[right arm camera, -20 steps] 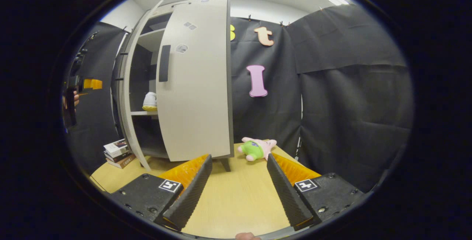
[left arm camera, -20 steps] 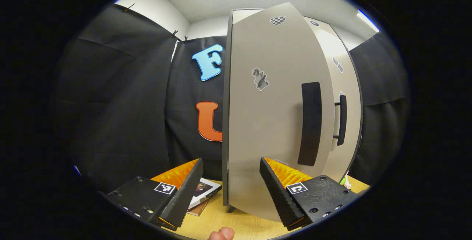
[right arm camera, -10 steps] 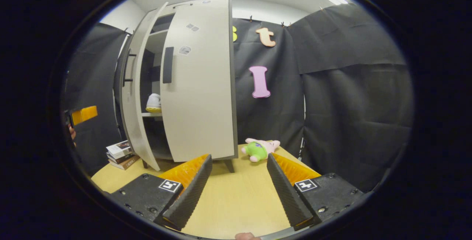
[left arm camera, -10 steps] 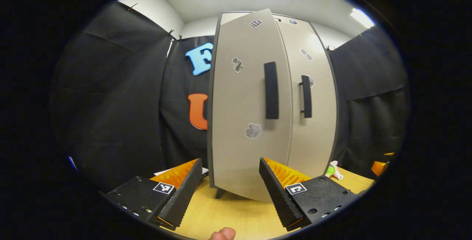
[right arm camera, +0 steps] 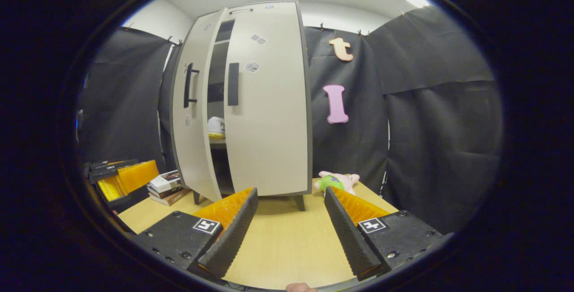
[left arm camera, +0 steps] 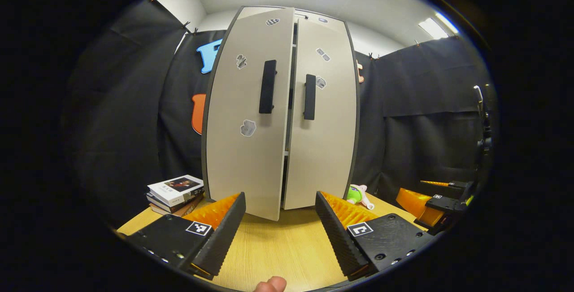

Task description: Grab one shoe with the right hand and put it into the shoe cabinet, grab the other shoe with the left hand and put it into the shoe cabinet; then close the right door with the right hand and the left door with the left hand.

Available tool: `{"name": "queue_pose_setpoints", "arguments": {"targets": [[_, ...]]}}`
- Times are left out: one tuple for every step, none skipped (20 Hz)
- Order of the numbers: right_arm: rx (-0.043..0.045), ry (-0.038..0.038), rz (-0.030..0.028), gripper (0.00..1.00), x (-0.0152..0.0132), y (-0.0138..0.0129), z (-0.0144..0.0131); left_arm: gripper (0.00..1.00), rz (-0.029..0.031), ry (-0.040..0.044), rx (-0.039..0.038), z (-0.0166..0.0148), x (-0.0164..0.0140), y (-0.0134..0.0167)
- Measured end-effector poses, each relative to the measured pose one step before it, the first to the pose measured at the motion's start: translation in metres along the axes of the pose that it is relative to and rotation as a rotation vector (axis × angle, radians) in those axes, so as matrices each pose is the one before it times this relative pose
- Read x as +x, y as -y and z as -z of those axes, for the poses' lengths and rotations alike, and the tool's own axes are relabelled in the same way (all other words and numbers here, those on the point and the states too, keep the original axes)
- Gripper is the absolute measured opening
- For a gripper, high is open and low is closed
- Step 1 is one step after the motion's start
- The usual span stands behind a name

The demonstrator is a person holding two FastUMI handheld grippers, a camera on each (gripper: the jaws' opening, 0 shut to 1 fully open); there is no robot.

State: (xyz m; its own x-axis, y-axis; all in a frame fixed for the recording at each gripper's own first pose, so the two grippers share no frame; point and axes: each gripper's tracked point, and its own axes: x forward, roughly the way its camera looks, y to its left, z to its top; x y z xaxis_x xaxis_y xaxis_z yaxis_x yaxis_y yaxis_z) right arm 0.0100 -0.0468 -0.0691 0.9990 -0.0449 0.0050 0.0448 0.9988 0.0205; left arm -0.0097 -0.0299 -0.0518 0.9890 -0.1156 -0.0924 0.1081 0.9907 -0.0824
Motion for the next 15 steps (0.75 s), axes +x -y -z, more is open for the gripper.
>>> {"name": "queue_pose_setpoints", "arguments": {"targets": [[-0.00517, 0.00526, -0.00407, 0.94, -0.00058, -0.00120, -0.00102, 0.94, -0.00053, 0.00410, 0.00647, -0.00064, 0.00035, -0.00068], [-0.00349, 0.00218, -0.00747, 0.97, -0.00080, -0.00172, -0.00064, 0.94, -0.00108, 0.00247, 0.00557, -0.00087, 0.00022, -0.00121], [-0.00424, -0.00171, -0.00536, 0.97, -0.00169, -0.00229, 0.00175, 0.94, -0.00519, 0.00242, 0.00240, -0.00013, -0.00125, -0.00082], [-0.00260, 0.00142, -0.00237, 0.97, -0.00127, 0.00042, 0.00004, 0.94, -0.00627, 0.00316, -0.00087, -0.00055, -0.00030, -0.00118], [-0.00076, 0.00346, -0.00217, 0.97, -0.00071, -0.00022, -0.00110, 0.94, -0.00303, 0.00391, -0.00115, -0.00331, -0.00275, 0.00182], [-0.00019, 0.00071, -0.00048, 0.97, -0.00053, 0.00020, -0.00012, 0.94, -0.00359, 0.00156, 0.00083, -0.00080, -0.00155, -0.00003], [0.00015, -0.00157, -0.00251, 0.97, -0.00013, 0.00099, 0.00014, 0.94, -0.00487, 0.00235, 0.00260, 0.00002, -0.00027, -0.00117], [0.00025, -0.00169, -0.00296, 0.97, -0.00039, -0.00136, -0.00002, 0.94, -0.00103, -0.00149, 0.00139, 0.00072, 0.00000, -0.00065], [0.00007, 0.00111, -0.00063, 0.97, 0.00045, 0.00057, -0.00105, 0.94, -0.00214, -0.00478, -0.00130, 0.00163, -0.00064, -0.00028], [-0.00449, 0.00061, 0.00359, 0.97, -0.00091, 0.00163, -0.00050, 0.94, 0.00034, 0.00148, -0.00233, 0.00098, -0.00031, -0.00045], [-0.00202, 0.00373, 0.00470, 0.97, -0.00019, 0.00063, -0.00135, 0.94, 0.00184, 0.00287, -0.00126, -0.00024, -0.00049, 0.00056], [0.00209, -0.00038, -0.00038, 0.97, -0.00071, -0.00011, -0.00042, 0.94, 0.00026, 0.00000, 0.00034, -0.00018, 0.00012, 0.00031], [0.00473, -0.00588, -0.00195, 0.97, 0.00222, 0.00147, 0.00192, 0.94, 0.00231, -0.00275, -0.00039, 0.00099, 0.00004, 0.00067], [0.00605, -0.00691, 0.00036, 0.97, 0.00001, 0.00024, 0.00261, 0.94, 0.00183, -0.00062, -0.00133, 0.00132, 0.00068, -0.00011], [0.00533, -0.00646, 0.00144, 0.97, 0.00018, 0.00094, 0.00284, 0.94, 0.00232, -0.00083, 0.00003, -0.00058, 0.00061, 0.00090]]}}
